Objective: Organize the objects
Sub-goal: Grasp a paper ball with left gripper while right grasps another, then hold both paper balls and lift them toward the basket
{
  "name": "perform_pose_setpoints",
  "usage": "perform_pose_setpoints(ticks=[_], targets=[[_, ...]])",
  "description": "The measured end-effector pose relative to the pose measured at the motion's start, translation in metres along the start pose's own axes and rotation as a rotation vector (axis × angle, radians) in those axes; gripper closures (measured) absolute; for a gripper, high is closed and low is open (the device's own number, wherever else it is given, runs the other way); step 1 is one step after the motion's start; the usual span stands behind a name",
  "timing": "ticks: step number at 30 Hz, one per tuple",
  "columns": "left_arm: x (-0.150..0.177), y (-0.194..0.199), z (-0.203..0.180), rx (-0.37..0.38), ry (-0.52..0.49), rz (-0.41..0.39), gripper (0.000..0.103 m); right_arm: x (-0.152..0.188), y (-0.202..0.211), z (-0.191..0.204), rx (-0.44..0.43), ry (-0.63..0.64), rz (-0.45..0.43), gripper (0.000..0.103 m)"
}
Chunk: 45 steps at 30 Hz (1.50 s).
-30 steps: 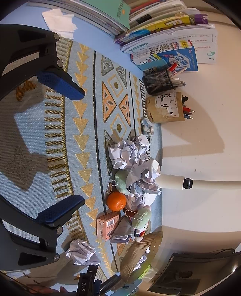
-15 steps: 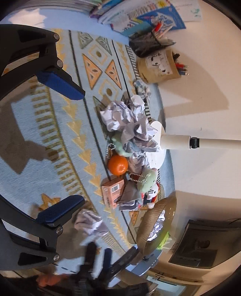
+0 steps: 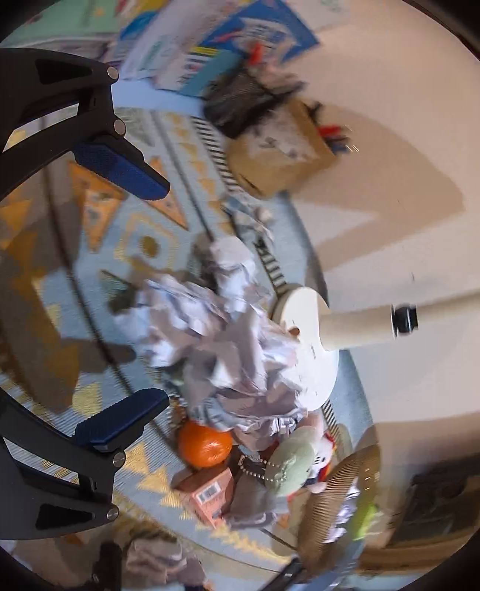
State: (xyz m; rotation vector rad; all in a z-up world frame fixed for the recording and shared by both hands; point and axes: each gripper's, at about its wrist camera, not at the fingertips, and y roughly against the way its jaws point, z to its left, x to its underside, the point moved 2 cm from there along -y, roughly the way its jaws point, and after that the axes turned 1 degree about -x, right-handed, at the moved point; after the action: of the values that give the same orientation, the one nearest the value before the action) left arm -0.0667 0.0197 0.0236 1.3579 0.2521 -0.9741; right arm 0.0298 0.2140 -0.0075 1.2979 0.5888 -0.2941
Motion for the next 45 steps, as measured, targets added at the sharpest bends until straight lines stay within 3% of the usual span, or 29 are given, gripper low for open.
perform_pose_setpoints(ticks=[1, 3, 4, 5, 6, 7, 13, 19, 28, 35, 45], targets=[[-0.003, -0.005, -0.002, 0.0, -0.011, 0.004, 0.012, -0.001, -0.002, -0.002, -0.016, -0.017, 0.008, 0.01], [-0.005, -0.012, 0.001, 0.012, -0.003, 0.027, 0.043, -0.003, 0.0, -0.004, -0.023, -0.028, -0.003, 0.014], [-0.004, -0.013, 0.002, 0.03, 0.006, 0.033, 0.055, -0.003, 0.001, -0.005, -0.033, -0.031, -0.008, 0.024], [-0.001, -0.012, 0.003, 0.042, 0.014, 0.03, 0.057, -0.003, 0.002, -0.005, -0.035, -0.032, -0.01, 0.031], [0.002, -0.006, 0.005, 0.039, 0.024, 0.011, 0.057, -0.002, 0.003, -0.004, -0.03, -0.035, -0.018, 0.045], [0.004, -0.001, 0.007, 0.041, 0.034, 0.005, 0.058, -0.002, 0.006, -0.003, -0.025, -0.037, -0.03, 0.05], [0.032, 0.056, 0.018, 0.067, 0.163, -0.031, 0.058, 0.002, 0.053, 0.004, -0.015, -0.009, -0.171, 0.05], [0.068, 0.085, 0.002, 0.158, 0.357, -0.113, 0.058, 0.011, 0.066, -0.024, 0.032, -0.064, -0.178, 0.049], [0.076, 0.079, -0.005, 0.113, 0.359, -0.117, 0.058, 0.017, 0.025, -0.039, 0.111, -0.076, -0.082, 0.049], [0.078, 0.083, -0.009, 0.095, 0.347, -0.123, 0.057, 0.02, 0.026, -0.039, 0.158, -0.067, -0.092, 0.049], [0.078, 0.08, -0.008, 0.091, 0.355, -0.109, 0.057, 0.021, 0.029, -0.038, 0.153, -0.072, -0.103, 0.049]])
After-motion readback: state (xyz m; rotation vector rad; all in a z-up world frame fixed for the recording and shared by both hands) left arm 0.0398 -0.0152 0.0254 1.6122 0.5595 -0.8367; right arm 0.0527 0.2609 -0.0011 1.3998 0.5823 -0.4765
